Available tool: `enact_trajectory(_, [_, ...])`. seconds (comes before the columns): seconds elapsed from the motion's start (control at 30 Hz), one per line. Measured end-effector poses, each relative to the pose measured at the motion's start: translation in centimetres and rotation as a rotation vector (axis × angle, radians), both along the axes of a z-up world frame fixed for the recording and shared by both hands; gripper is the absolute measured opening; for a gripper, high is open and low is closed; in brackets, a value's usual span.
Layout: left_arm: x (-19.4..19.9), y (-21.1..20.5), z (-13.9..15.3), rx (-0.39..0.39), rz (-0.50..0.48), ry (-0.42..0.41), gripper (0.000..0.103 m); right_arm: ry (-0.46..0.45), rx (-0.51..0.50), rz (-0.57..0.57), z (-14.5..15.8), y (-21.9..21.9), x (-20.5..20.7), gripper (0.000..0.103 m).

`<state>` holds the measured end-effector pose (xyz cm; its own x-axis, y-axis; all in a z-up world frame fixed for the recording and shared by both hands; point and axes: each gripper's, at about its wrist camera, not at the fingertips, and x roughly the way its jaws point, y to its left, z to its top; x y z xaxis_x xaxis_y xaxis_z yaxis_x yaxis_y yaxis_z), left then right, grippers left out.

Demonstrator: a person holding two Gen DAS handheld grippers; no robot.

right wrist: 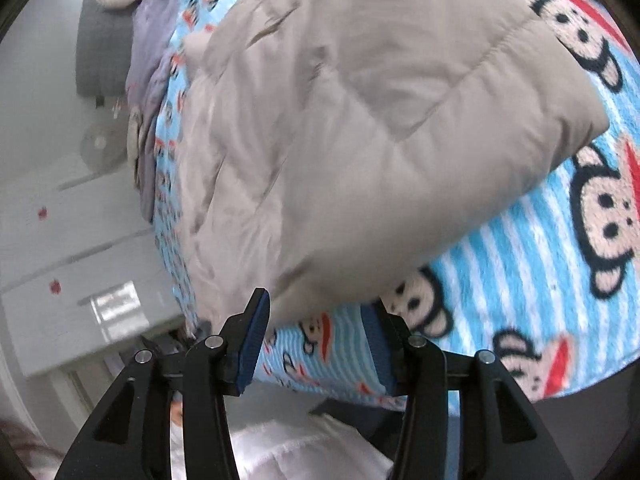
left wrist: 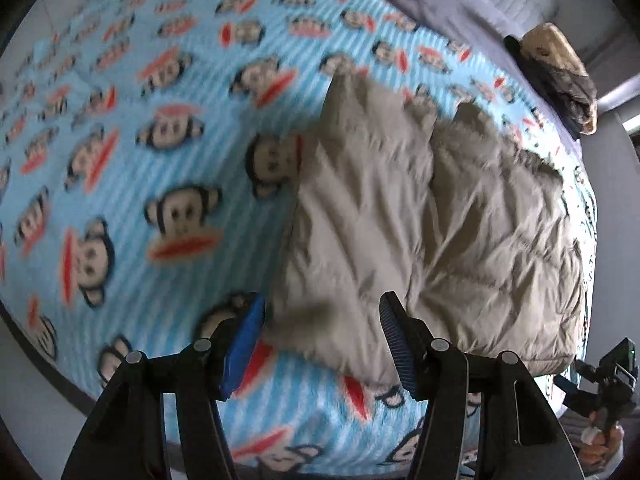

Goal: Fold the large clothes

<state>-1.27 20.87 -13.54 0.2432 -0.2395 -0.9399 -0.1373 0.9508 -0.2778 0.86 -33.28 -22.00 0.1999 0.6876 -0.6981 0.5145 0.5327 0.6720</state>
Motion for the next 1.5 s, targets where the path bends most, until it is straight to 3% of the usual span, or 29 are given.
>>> enact_trajectory(0.07, [0.9, -0.3, 0.9, 0.012, -0.027, -0.044, 0.060, -0.036, -0.004, 0.046, 1.3, 1.4, 0.6, 0.051])
enact_trajectory(0.13, [2.5, -1.3, 0.8, 0.028, -0.042, -0.066, 0.060, -0.103, -0.036, 0.079, 2.9, 2.2, 1.7, 0.042])
enact_trajectory(0.17, [3.3, -1.7, 0.5, 0.039, -0.045, -0.073, 0.060, -0.134, -0.081, 0.091, 3.6, 2.6, 2.1, 0.032])
enact_trajectory(0.2, [4.2, -2.1, -0.1, 0.057, -0.049, -0.078, 0.060, -0.155, -0.132, 0.096, 4.1, 2.9, 2.7, 0.030])
enact_trajectory(0.37, [9.9, -5.3, -1.3, 0.068, -0.083, -0.136, 0.060, -0.208, -0.345, 0.082, 5.2, 1.7, 6.6, 0.029])
enact_trajectory(0.47, [12.8, -7.9, -3.4, 0.147, -0.126, -0.121, 0.060, -0.225, -0.483, 0.094, 4.6, 0.2, 10.1, 0.029])
enact_trajectory(0.57, [14.7, -8.8, -5.8, 0.212, -0.139, -0.088, 0.060, -0.206, -0.557, 0.115, 3.7, -0.3, 13.0, 0.029])
enact_trajectory(0.87, [17.7, -9.2, -9.3, 0.216, -0.146, -0.038, 0.069, -0.129, -0.620, 0.144, -1.0, -0.7, 17.3, 0.026])
enact_trajectory(1.2, [14.3, -8.9, -4.8, 0.180, -0.174, -0.016, 0.069, -0.130, -0.640, 0.166, 3.4, 0.8, 14.5, 0.030])
enact_trajectory(1.3, [12.5, -9.2, -3.8, 0.157, -0.197, -0.005, 0.070, -0.138, -0.621, 0.159, 4.9, 2.1, 12.7, 0.038])
enact_trajectory(1.4, [10.9, -9.2, -2.8, 0.138, -0.193, -0.018, 0.098, -0.151, -0.612, 0.190, 6.1, 3.8, 10.7, 0.041])
enact_trajectory(1.5, [9.3, -9.2, -1.9, 0.118, -0.185, -0.034, 0.101, -0.145, -0.608, 0.228, 6.5, 5.6, 9.1, 0.045])
